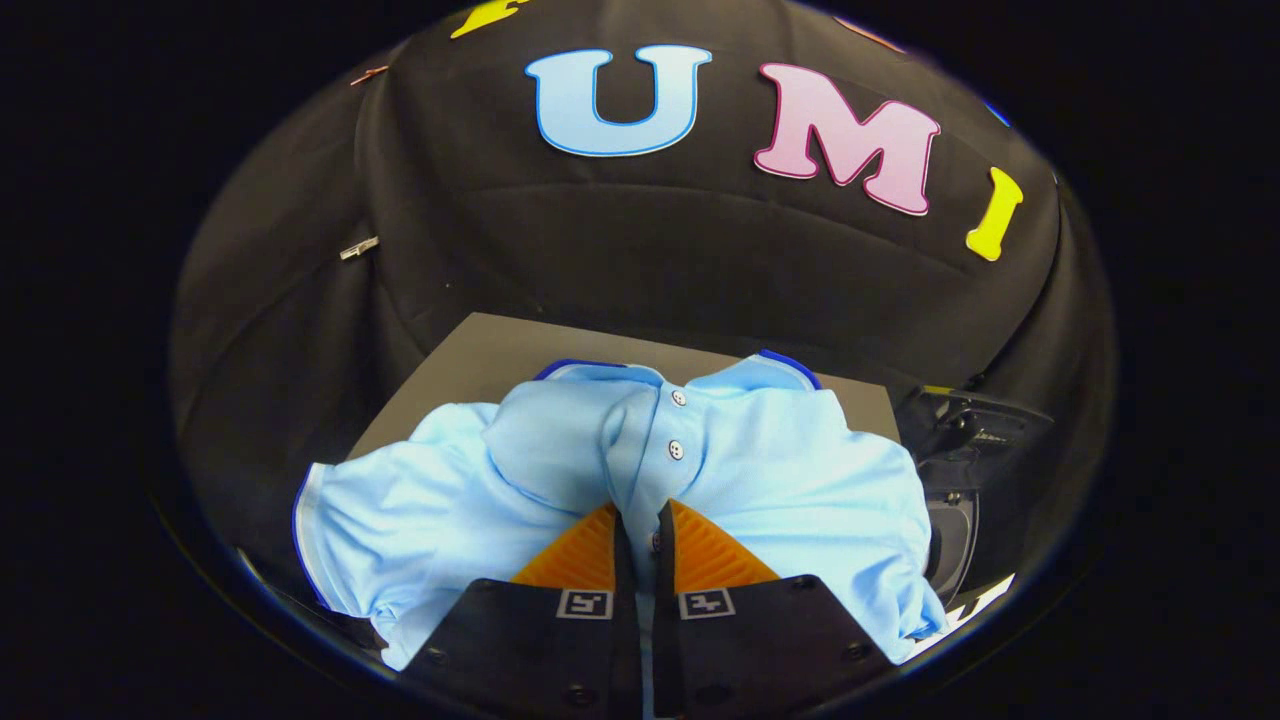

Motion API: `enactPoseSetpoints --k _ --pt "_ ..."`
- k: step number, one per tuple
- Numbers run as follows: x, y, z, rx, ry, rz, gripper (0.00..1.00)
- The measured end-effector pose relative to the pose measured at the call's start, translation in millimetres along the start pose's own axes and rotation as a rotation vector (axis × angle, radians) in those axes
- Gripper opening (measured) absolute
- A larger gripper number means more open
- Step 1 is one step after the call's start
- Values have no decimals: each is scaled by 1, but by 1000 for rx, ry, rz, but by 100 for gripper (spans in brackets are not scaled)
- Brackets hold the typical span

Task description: Put the clothes into the washing machine and then close the washing machine lid.

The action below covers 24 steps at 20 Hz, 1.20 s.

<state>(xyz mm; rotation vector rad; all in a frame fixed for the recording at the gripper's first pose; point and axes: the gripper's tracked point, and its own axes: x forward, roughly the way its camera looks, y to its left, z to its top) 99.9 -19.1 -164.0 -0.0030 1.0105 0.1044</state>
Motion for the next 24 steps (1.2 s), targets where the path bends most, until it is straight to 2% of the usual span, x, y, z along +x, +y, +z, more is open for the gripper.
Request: enactPoseSetpoints --k 5,13,20,24 --pt "-11 -3 6 -13 -49 1 9" --pt "-31 -42 9 5 -157 -95 9" --pt "-49 -57 -1 43 -134 42 9" --pt "-56 -79 -5 62 -103 94 9"
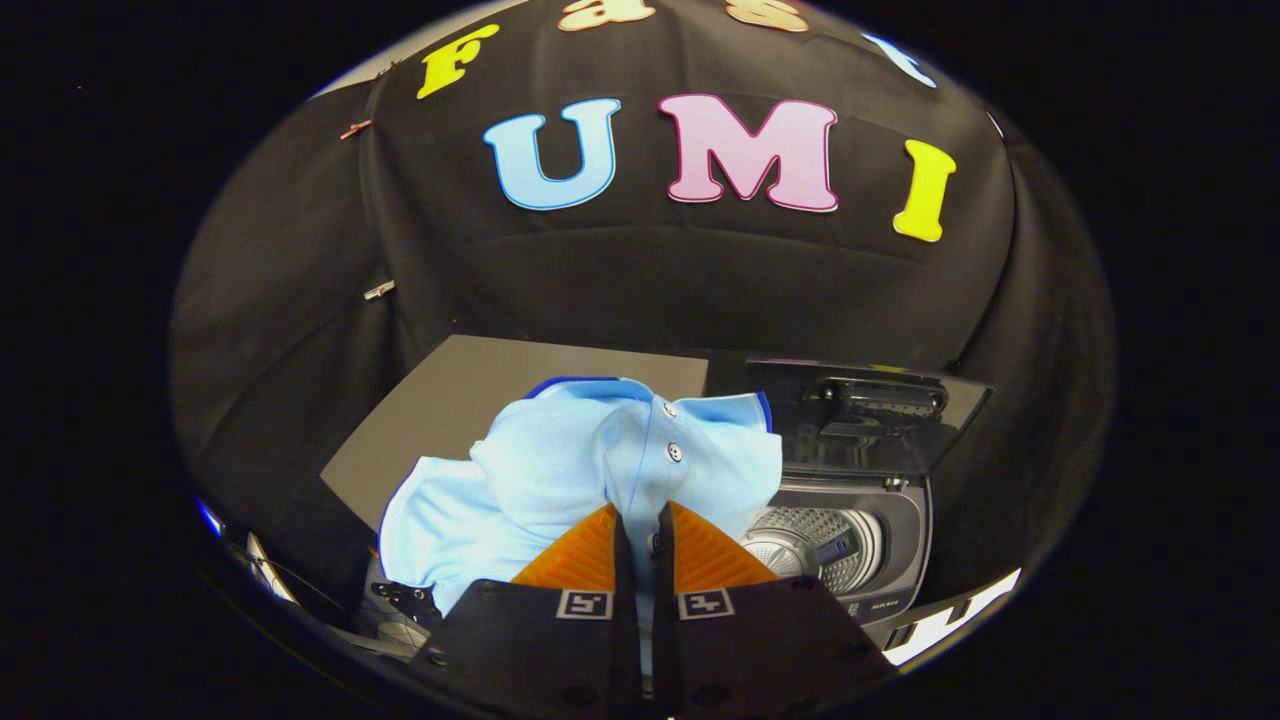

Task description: Put the clothes into the washing machine and then close the washing machine lid.

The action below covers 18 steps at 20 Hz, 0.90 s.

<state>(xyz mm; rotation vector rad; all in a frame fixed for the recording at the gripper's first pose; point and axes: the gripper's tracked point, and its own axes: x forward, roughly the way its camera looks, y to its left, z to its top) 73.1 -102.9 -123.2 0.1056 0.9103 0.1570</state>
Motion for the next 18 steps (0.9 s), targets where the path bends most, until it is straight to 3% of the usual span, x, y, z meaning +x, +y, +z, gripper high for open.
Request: enactPoseSetpoints --k 9,18 --pt "1 -60 6 27 7 41 9" --pt "17 -110 -2 19 43 -32 9"
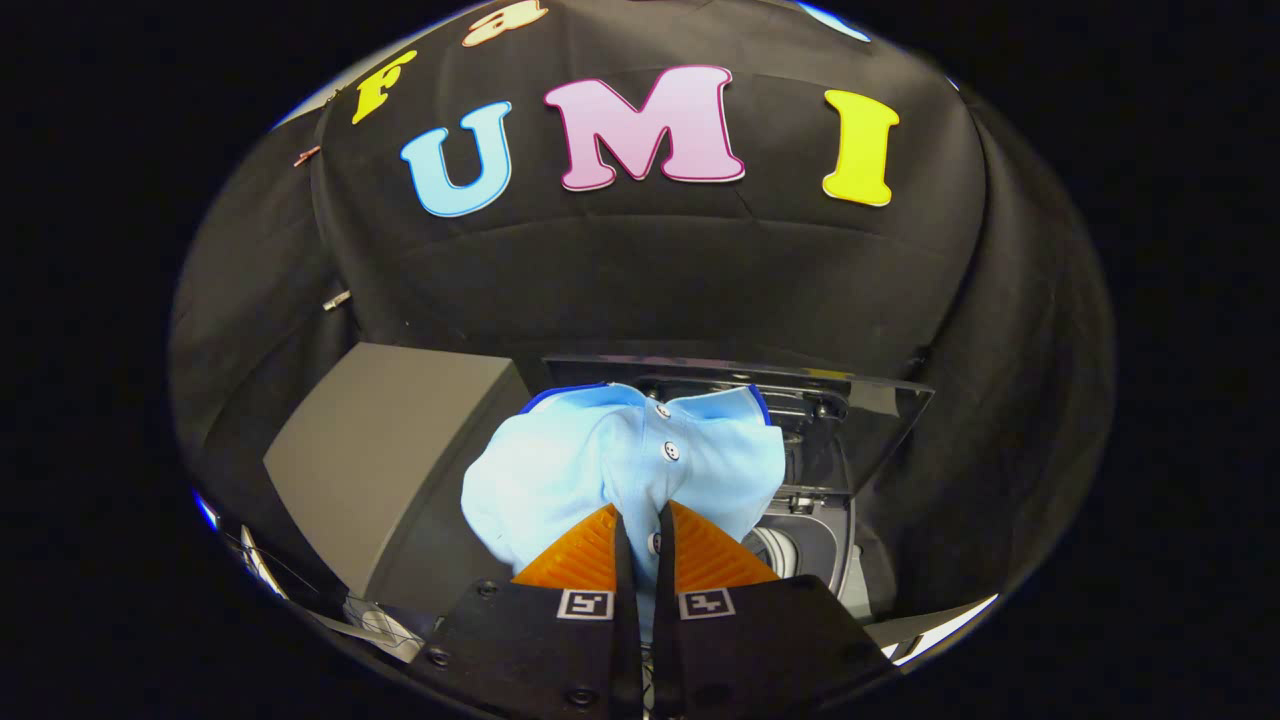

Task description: Put the clothes into the washing machine and then close the washing machine lid.

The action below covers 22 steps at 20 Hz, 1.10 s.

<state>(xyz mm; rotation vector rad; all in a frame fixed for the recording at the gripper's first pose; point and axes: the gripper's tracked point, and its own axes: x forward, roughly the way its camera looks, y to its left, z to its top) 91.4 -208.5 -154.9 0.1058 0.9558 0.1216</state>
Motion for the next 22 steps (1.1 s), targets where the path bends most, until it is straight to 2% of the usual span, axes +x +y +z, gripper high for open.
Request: enactPoseSetpoints --k 10,22 --pt "31 -46 -50 -50 117 -109 9" --pt "45 -52 -95 -63 244 -171 9"
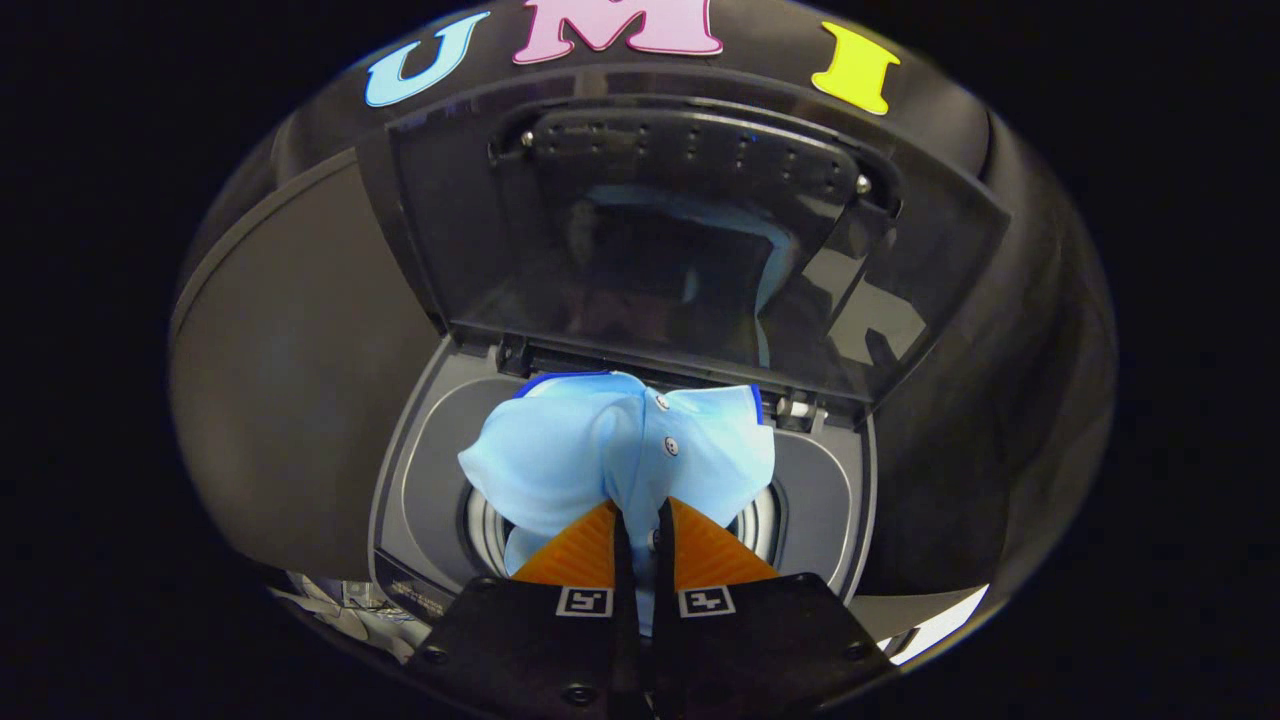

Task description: Put the clothes into the washing machine and then close the washing machine lid.

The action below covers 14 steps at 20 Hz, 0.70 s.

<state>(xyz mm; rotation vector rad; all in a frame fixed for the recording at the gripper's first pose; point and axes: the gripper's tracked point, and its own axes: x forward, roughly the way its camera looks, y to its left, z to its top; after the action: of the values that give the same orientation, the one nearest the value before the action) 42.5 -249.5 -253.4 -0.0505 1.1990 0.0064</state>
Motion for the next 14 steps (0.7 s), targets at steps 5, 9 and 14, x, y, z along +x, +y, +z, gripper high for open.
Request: enactPoseSetpoints --k 5,9,14 --pt "15 1 -18 47 77 -34 9" --pt "27 1 -34 64 135 -61 9" --pt "36 0 -52 66 171 -94 9"
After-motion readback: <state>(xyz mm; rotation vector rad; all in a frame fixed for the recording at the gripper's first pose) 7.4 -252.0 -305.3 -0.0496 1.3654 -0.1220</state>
